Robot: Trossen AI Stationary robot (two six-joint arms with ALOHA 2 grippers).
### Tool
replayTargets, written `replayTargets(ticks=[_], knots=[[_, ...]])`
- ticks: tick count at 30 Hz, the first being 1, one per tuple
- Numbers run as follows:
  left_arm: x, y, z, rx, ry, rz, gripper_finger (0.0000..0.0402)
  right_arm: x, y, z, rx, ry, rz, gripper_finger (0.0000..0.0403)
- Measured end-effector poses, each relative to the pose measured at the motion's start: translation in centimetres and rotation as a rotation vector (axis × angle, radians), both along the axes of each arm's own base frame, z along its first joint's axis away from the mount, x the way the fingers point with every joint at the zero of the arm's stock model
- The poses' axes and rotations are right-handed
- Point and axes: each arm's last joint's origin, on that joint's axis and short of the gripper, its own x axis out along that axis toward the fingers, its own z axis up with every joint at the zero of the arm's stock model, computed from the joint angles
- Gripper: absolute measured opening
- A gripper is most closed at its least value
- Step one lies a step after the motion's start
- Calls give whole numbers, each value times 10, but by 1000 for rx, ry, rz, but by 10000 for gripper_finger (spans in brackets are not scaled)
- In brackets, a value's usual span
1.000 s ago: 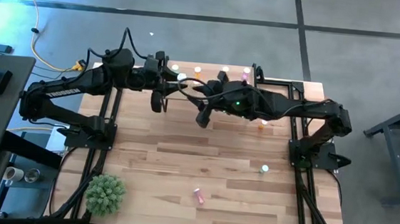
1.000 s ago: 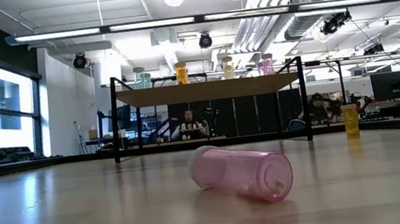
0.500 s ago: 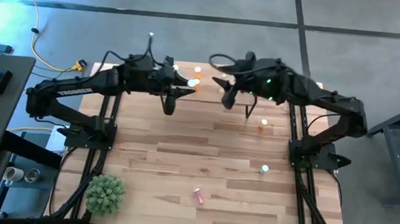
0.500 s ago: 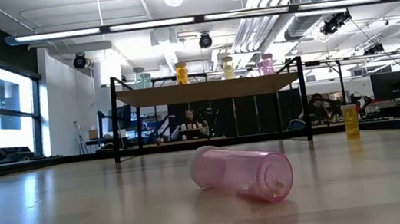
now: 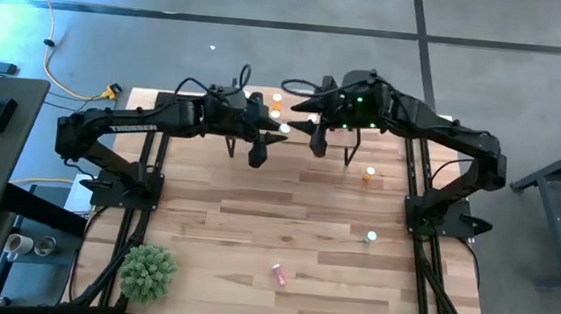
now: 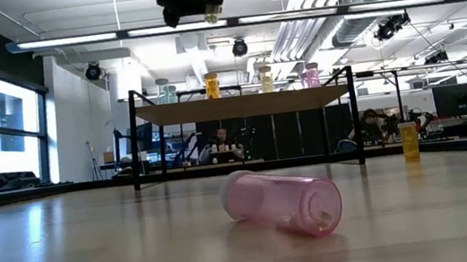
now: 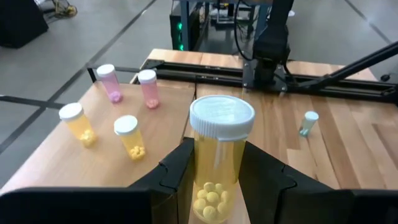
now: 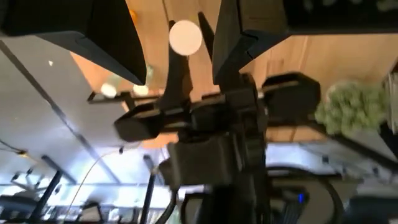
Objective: Pick and place medicine bottles onto shelf by color
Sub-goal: Put the yellow pill bottle on the shelf aligned with the other yellow pill bottles
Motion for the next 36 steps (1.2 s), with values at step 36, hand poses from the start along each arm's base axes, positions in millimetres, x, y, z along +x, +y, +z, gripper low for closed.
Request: replayTargets(ticks=[36], knots=[[9, -4, 7, 83, -83, -47, 99, 17, -5, -29, 24, 151, 49, 117]])
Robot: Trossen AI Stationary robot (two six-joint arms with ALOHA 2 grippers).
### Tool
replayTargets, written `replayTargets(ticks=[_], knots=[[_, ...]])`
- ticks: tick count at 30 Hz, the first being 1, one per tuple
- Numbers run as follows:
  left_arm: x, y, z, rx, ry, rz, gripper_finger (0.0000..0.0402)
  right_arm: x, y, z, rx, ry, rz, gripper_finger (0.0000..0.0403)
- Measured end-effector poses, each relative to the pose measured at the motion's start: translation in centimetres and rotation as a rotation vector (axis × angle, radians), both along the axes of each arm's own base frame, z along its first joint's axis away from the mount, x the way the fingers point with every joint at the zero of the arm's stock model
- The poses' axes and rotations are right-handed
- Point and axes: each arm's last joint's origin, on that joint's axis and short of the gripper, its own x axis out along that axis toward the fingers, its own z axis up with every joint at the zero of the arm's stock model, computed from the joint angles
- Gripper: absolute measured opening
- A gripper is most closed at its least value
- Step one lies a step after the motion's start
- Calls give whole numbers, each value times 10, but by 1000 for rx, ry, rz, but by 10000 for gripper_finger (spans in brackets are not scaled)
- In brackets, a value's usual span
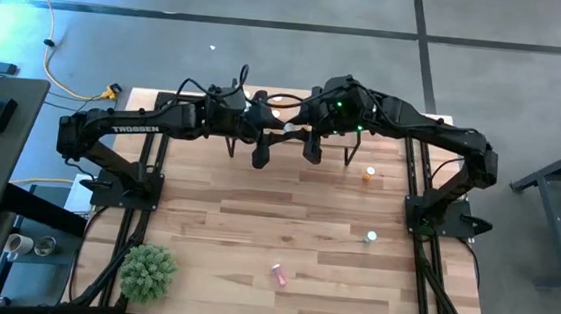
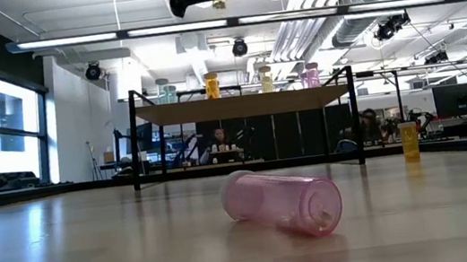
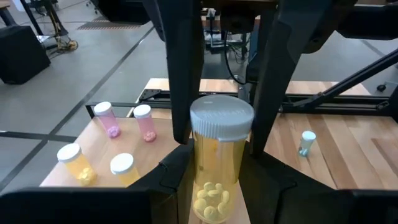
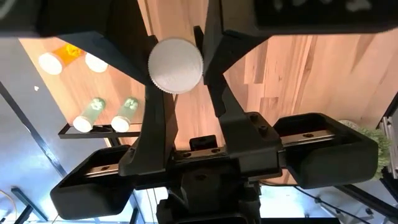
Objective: Pick and place medicine bottles onto shelf by color
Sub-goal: Put the yellow pill bottle on the shelf aligned with the other yellow pill bottles
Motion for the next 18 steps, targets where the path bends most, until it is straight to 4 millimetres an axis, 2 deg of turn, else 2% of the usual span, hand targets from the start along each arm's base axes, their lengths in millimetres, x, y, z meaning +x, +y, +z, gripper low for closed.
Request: replayTargets(ticks=[4, 13, 18], knots=[[0, 0, 0, -1, 0, 0, 99, 0, 0, 0, 1, 0, -1, 101], [0, 1, 0, 2, 3, 13, 100, 0, 0, 0, 6, 1, -4, 107], [0, 1, 0, 3, 3, 16, 127, 0, 0, 0, 29, 0, -27, 105]])
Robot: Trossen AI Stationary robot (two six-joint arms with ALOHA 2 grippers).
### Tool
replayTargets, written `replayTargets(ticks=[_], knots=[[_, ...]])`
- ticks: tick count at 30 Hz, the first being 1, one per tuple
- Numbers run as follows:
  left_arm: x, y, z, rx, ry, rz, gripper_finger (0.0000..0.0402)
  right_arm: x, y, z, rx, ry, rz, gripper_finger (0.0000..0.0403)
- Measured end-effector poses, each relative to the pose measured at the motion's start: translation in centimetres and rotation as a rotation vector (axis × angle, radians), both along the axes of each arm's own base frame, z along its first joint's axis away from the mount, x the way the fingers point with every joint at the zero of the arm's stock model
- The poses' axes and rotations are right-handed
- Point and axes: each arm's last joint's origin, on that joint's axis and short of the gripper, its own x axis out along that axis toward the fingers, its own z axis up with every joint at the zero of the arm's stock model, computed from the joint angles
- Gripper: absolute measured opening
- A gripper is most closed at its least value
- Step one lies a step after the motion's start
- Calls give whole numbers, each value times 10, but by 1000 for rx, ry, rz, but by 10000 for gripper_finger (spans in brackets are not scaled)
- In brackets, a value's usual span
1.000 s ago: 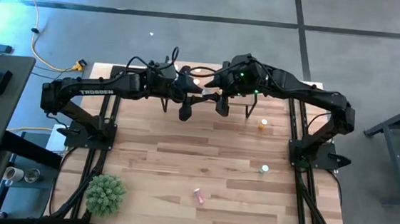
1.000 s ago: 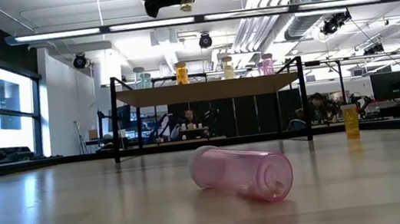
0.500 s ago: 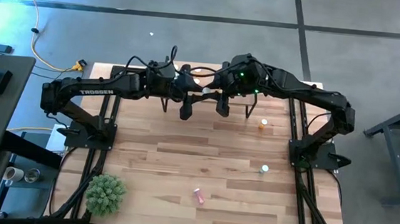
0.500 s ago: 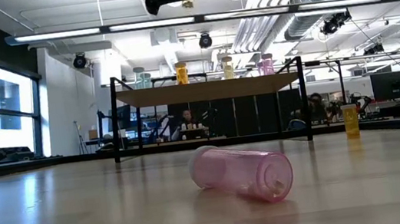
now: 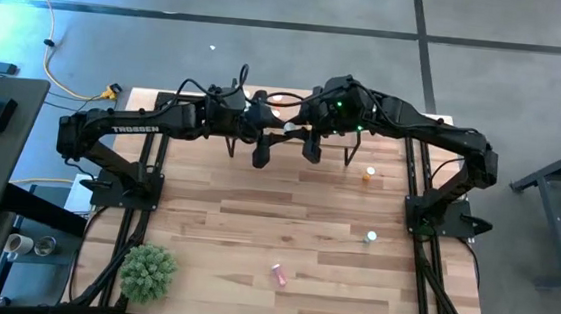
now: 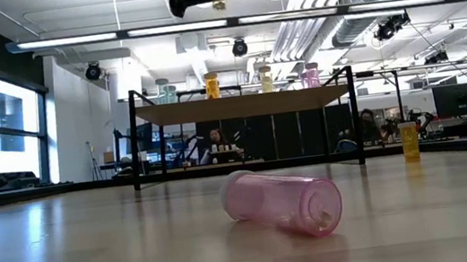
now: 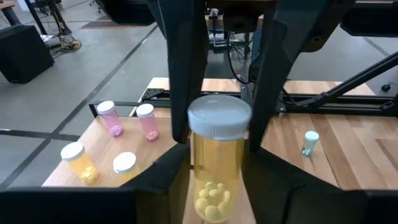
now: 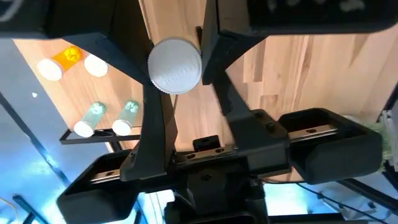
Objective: Pick and place medicine bottles onto shelf by color
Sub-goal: Put the yellow pill bottle on the shelf aligned with the other yellow pill bottles
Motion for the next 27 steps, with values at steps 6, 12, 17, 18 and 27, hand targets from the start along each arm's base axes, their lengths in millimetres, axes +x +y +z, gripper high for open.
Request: replayTargets(ticks=[6, 12, 17, 18, 27], knots=[[-1, 0, 1, -12, -4, 27, 185, -4, -2, 2, -21, 10, -69, 105], [-13, -2, 13, 9, -24, 88, 217, -23, -7, 14, -15, 1, -127, 104], [-25, -5, 26, 48, -60, 128, 220, -51, -9, 34, -44, -47, -199, 104], [-27, -6, 28, 61, -59, 128, 220, -58, -8, 39, -61, -62, -227, 104], [-42, -11, 41, 112, -84, 155, 220, -112, 2, 65, -142, -84, -382, 104]])
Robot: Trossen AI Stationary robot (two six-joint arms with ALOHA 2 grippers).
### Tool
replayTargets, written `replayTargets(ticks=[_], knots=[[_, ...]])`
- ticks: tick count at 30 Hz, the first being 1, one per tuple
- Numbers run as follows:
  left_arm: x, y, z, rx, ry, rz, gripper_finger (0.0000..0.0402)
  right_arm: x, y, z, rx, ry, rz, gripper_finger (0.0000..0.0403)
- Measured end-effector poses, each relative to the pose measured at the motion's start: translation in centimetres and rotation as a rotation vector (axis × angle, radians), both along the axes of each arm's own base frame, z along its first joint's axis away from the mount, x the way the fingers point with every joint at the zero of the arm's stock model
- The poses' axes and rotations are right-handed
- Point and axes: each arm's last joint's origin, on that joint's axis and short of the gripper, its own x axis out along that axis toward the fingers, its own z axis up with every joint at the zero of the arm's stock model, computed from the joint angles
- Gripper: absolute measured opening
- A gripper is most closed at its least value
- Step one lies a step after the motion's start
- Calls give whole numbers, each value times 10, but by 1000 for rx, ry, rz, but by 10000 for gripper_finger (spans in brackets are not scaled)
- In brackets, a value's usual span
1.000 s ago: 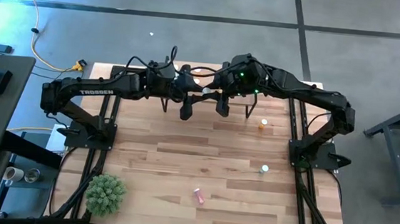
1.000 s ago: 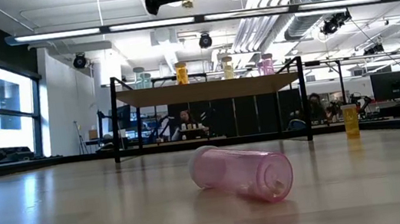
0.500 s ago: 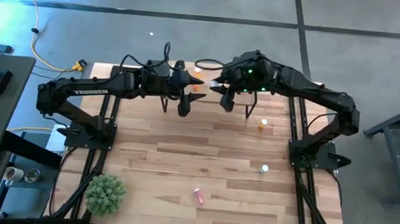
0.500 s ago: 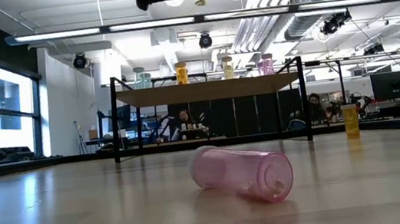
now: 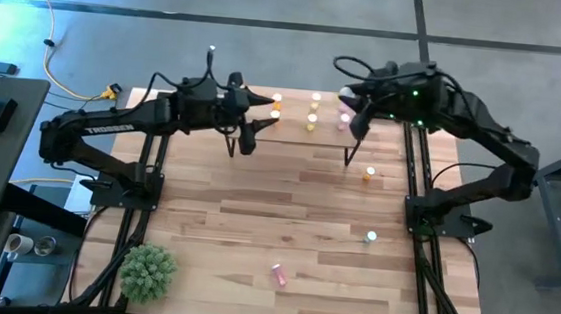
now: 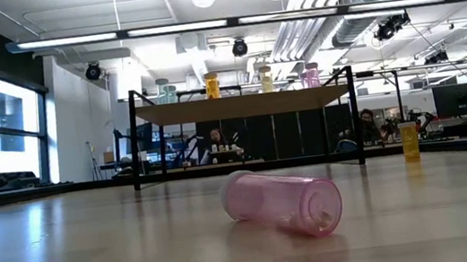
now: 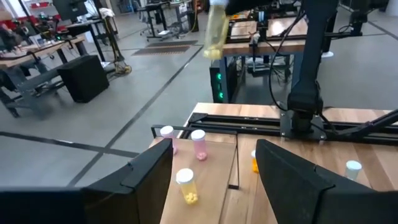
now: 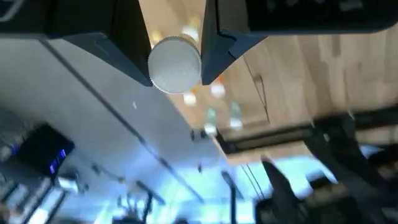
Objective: Pick and place medicine bottles onto shelf by color
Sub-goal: Put the yellow pill bottle on the shelf aligned with the other yellow pill bottles
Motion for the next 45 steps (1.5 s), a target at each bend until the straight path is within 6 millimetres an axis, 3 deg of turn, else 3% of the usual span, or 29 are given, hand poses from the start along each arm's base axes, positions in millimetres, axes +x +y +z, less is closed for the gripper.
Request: replayTargets(ticks=[3, 8, 14, 30, 45], knots=[[-2, -1, 2, 3, -7, 0, 219, 4, -3, -17, 36, 71, -58, 104], [-2, -1, 2, 1, -2, 0, 219, 31, -9, -84, 118, 119, -59, 104], [-3, -1, 0, -5, 14, 0, 218, 44, -10, -131, 257, 67, 1, 104], [-4, -1, -5, -24, 64, 4, 218, 73, -18, -167, 235, 126, 25, 104], [-4, -1, -6, -21, 68, 19, 218, 72, -34, -169, 155, 147, -10, 104]])
